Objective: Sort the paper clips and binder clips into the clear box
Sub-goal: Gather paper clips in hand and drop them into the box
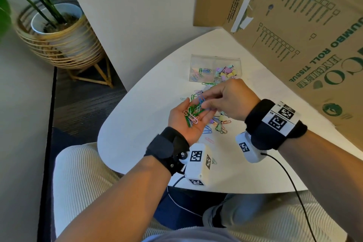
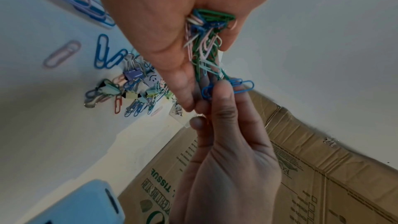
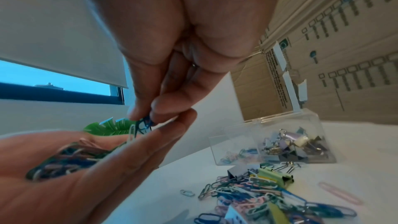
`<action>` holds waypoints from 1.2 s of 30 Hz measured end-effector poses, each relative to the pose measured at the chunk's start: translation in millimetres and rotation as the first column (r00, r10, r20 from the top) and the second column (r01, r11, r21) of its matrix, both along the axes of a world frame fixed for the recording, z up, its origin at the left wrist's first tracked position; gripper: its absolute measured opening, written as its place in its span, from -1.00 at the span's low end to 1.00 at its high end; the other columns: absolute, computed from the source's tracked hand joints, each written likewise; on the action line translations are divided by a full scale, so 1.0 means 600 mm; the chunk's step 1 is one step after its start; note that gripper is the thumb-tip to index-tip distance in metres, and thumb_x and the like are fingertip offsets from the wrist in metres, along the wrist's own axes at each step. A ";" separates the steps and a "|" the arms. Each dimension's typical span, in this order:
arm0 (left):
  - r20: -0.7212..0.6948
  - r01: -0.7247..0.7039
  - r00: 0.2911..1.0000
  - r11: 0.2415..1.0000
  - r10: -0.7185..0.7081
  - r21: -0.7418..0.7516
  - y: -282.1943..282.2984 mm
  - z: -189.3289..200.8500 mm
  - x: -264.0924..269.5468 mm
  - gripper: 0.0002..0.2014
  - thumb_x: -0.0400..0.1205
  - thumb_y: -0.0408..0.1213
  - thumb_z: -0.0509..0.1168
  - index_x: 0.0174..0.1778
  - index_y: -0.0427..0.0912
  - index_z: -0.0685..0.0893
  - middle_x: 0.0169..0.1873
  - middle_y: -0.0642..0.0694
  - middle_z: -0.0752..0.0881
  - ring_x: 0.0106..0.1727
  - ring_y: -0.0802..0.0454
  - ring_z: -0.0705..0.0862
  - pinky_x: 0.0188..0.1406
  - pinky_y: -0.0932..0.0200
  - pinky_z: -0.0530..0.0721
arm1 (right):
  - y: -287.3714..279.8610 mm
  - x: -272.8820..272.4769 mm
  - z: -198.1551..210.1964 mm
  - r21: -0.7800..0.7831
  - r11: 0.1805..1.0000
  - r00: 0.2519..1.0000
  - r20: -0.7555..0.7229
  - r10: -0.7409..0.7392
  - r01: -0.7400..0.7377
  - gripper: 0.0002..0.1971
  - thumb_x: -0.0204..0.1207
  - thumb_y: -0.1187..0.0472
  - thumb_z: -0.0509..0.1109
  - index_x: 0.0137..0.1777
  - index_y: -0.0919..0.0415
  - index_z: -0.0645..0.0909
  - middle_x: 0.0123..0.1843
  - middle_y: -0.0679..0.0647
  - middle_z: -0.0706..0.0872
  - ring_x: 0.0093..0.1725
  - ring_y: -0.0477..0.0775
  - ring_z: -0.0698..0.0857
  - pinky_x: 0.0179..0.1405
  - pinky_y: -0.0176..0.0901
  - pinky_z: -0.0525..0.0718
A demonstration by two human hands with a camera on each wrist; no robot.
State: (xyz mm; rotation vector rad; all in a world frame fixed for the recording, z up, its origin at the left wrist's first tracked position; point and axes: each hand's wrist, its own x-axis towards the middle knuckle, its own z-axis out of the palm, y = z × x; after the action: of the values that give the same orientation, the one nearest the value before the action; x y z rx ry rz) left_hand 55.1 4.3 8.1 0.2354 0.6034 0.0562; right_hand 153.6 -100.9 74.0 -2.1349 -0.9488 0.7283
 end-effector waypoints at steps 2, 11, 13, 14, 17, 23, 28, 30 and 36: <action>-0.006 0.000 1.000 1.000 0.000 -0.003 0.003 0.000 0.001 -0.56 0.78 -0.12 -0.02 0.22 -0.39 0.61 -0.07 -0.41 0.76 -0.06 -0.29 0.79 0.05 -0.14 0.72 | 0.001 0.002 -0.002 0.026 0.999 0.999 -0.038 -0.018 0.019 -0.87 0.47 0.29 0.54 -0.05 0.07 0.85 -0.33 -0.03 0.84 -0.26 -0.11 0.82 -0.27 -0.38 0.67; 0.034 -0.032 0.999 0.998 0.034 -0.050 0.009 -0.014 -0.008 -0.54 0.77 -0.17 -0.04 0.23 -0.49 0.60 0.12 -0.43 0.72 0.03 -0.33 0.77 0.13 -0.22 0.67 | 0.037 0.068 0.020 0.249 0.873 0.907 -0.152 -0.393 0.420 -0.88 0.40 0.35 0.60 -0.10 0.17 0.80 -0.46 -0.09 0.75 -0.50 -0.08 0.57 -0.41 -0.30 0.63; 0.035 -0.027 0.999 0.999 0.028 -0.045 0.008 -0.015 -0.009 -0.54 0.76 -0.17 -0.03 0.24 -0.48 0.60 0.14 -0.43 0.72 0.05 -0.33 0.77 0.14 -0.21 0.68 | 0.058 0.090 0.023 0.263 0.842 0.882 -0.130 -0.453 0.471 -0.89 0.40 0.32 0.60 -0.09 0.16 0.81 -0.33 0.00 0.79 -0.45 -0.02 0.57 -0.29 -0.22 0.71; 0.035 -0.025 0.999 0.999 0.027 -0.043 0.007 -0.015 -0.009 -0.54 0.76 -0.17 -0.03 0.24 -0.48 0.60 0.15 -0.42 0.71 0.07 -0.33 0.76 0.14 -0.21 0.67 | 0.070 0.099 0.022 0.265 0.835 0.876 -0.116 -0.469 0.482 -0.89 0.40 0.30 0.60 -0.08 0.16 0.82 -0.28 0.03 0.81 -0.44 -0.02 0.57 -0.24 -0.19 0.73; 0.041 -0.027 0.999 0.999 0.029 -0.037 0.010 -0.014 -0.008 -0.54 0.76 -0.17 -0.03 0.23 -0.47 0.60 0.17 -0.42 0.71 0.10 -0.33 0.75 0.15 -0.20 0.67 | 0.099 0.122 0.003 0.221 0.840 0.865 -0.037 -0.500 0.495 -0.91 0.41 0.24 0.60 -0.10 0.10 0.81 -0.20 0.05 0.83 -0.42 -0.04 0.61 -0.15 -0.14 0.74; 0.043 -0.034 0.998 0.999 0.035 -0.018 0.019 -0.014 -0.014 -0.54 0.76 -0.17 -0.03 0.18 -0.48 0.63 0.13 -0.42 0.72 0.07 -0.32 0.76 0.16 -0.21 0.67 | 0.091 0.136 -0.033 -0.023 0.880 0.877 0.097 -0.471 0.475 -0.68 0.47 0.09 0.55 0.22 0.11 0.76 0.17 0.06 0.80 0.12 0.11 0.76 0.26 0.03 0.71; 0.008 -0.063 0.998 0.998 0.063 -0.001 0.022 -0.011 -0.011 -0.55 0.77 -0.18 -0.03 0.16 -0.48 0.63 0.07 -0.42 0.74 0.02 -0.30 0.78 0.07 -0.17 0.72 | 0.049 0.064 -0.005 0.117 0.939 0.935 0.115 -0.336 0.323 -0.85 0.58 0.15 0.43 0.08 0.10 0.79 -0.02 -0.06 0.79 -0.04 -0.06 0.73 0.19 -0.13 0.70; -0.007 -0.056 0.998 0.998 0.056 0.014 0.016 -0.008 -0.007 -0.56 0.77 -0.18 -0.01 0.14 -0.46 0.65 0.04 -0.40 0.76 -0.02 -0.28 0.79 0.06 -0.15 0.72 | 0.031 0.024 0.008 0.042 0.988 0.975 0.156 -0.157 0.152 -0.84 0.58 0.15 0.43 0.08 0.09 0.78 -0.03 -0.11 0.78 0.01 -0.10 0.74 0.14 -0.26 0.65; -0.029 -0.028 0.999 0.999 0.029 0.033 0.005 0.000 -0.006 -0.56 0.76 -0.15 -0.01 0.00 -0.38 0.70 -0.24 -0.28 0.78 -0.28 -0.15 0.79 -0.28 0.12 0.75 | 0.015 -0.041 0.007 -0.199 0.974 0.950 0.268 0.163 -0.112 -0.67 0.42 0.01 0.53 0.19 -0.02 0.74 -0.10 -0.09 0.75 -0.13 -0.10 0.71 0.00 -0.06 0.69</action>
State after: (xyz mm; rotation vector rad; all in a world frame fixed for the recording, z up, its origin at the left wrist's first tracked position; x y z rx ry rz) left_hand 51.8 7.5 8.0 0.2595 0.6361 0.0899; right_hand 129.1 -92.1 78.2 -2.3965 -1.2344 0.6055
